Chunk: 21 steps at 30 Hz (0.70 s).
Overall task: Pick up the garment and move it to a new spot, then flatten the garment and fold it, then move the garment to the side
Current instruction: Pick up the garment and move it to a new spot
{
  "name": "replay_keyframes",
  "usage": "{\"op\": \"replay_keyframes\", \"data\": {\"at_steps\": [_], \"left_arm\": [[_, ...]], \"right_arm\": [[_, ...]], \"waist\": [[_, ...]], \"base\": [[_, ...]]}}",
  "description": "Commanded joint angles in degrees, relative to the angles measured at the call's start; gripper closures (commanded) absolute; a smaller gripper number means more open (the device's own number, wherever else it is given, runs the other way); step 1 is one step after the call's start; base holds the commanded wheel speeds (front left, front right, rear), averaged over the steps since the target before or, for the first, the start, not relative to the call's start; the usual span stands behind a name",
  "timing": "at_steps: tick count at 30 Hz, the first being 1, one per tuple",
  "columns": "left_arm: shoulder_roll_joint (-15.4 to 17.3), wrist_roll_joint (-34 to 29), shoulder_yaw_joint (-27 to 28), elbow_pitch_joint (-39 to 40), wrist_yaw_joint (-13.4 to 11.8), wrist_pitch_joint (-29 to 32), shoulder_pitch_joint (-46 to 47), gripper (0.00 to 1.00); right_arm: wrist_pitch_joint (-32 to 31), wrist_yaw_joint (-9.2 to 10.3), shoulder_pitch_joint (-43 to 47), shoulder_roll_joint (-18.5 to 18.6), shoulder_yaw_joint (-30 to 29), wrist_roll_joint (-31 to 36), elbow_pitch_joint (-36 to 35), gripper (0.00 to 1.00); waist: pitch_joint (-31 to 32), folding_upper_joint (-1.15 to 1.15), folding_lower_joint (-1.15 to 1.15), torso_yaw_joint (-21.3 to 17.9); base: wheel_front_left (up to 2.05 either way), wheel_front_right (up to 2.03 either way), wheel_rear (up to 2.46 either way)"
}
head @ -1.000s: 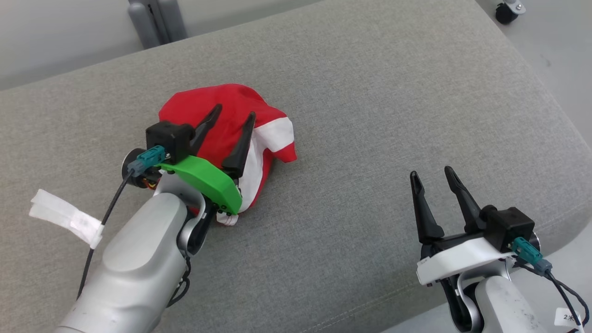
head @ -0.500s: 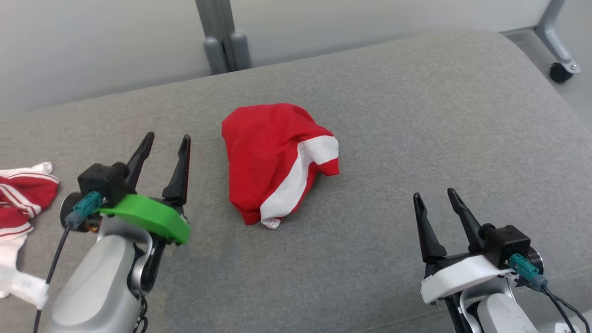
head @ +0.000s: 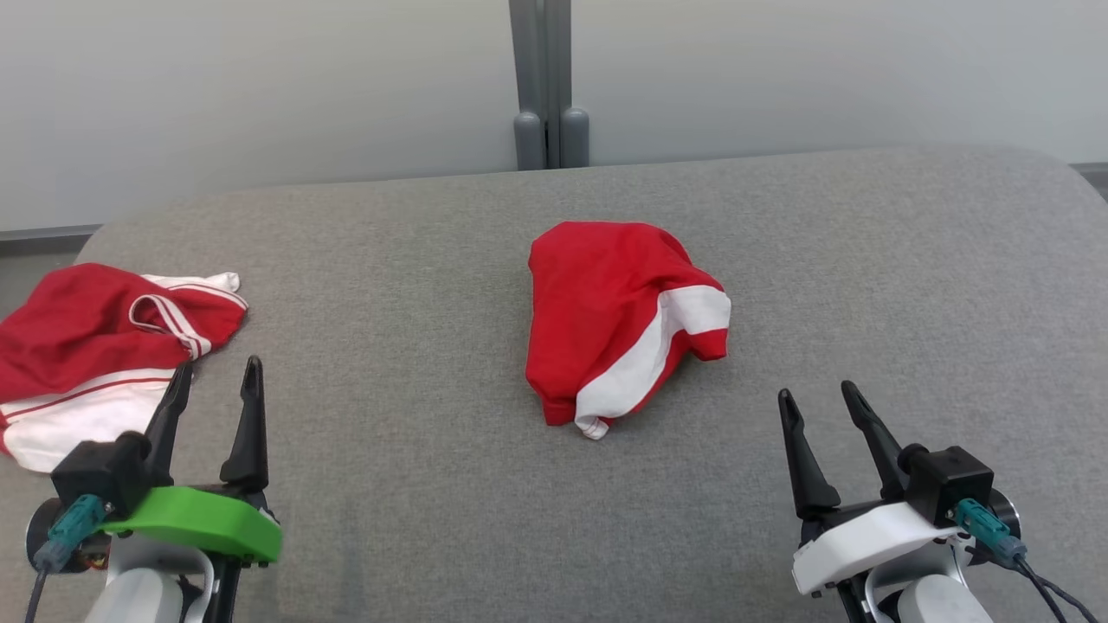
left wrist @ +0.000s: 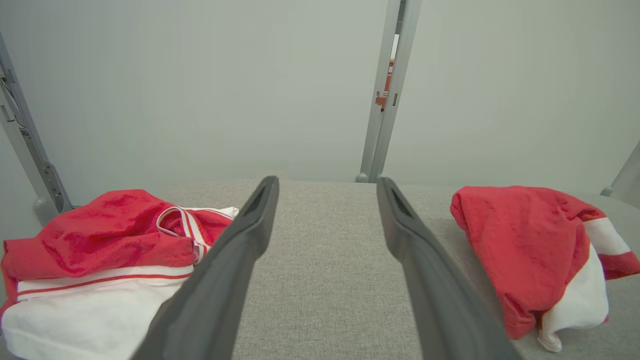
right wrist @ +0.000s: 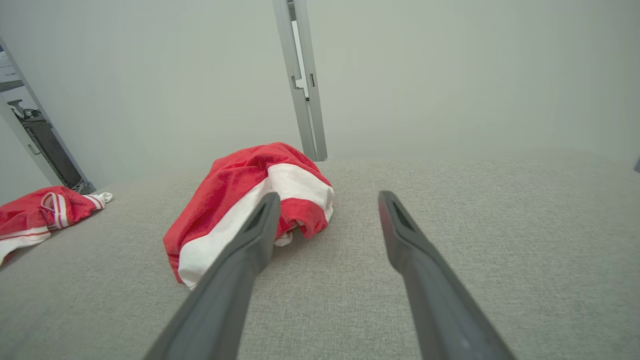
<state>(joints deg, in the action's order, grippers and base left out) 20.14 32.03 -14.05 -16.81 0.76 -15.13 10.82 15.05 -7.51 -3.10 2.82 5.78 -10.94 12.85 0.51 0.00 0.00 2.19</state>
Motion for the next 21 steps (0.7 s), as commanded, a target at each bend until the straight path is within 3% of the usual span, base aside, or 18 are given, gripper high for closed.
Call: {"op": "replay_keyframes", "data": {"at_steps": [1,12,21], "left_arm": [[-0.2,-0.5,0.8,0.7,0.2,0.0,-2.3,0.0],[-2.6,-5.0,5.5,6.3,0.3,0.0,-10.5,0.0],[-4.4,-7.3,5.5,6.8,1.2,0.0,-11.6,0.0]], "right_arm": [[0.2,0.04,0.9,0.2,0.1,-0.4,0.2,0.0],[0.2,0.05,1.8,0.2,0.0,1.4,-0.3,0.0],[0.2,0.05,3.0,0.2,-2.1,4.1,-1.9,0.0]], "waist": [[1.9,0.0,0.0,2.6],[3.2,0.0,0.0,3.5],[3.4,0.0,0.0,2.3]], "base": [[0.0,0.0,0.0],[0.0,0.0,0.0],[0.0,0.0,0.0]]}}
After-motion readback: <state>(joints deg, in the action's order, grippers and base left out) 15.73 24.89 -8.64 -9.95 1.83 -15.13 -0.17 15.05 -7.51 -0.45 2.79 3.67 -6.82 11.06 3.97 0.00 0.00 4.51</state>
